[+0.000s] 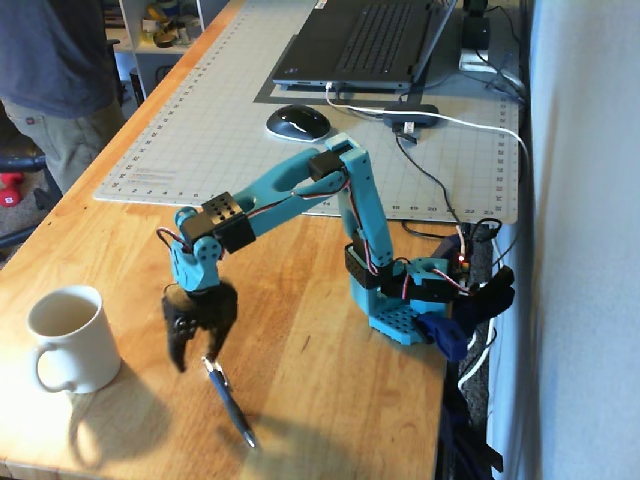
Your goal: Grasp a pen and put it in a mug.
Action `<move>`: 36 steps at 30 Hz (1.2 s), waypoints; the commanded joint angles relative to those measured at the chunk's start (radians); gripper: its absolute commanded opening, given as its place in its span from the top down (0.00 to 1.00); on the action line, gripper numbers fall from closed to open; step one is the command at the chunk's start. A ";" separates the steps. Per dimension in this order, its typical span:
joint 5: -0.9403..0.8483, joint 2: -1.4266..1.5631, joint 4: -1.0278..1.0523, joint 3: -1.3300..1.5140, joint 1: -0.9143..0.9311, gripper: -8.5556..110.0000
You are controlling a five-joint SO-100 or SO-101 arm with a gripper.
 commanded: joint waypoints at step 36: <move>-0.012 -0.210 -0.046 -0.075 -0.060 0.80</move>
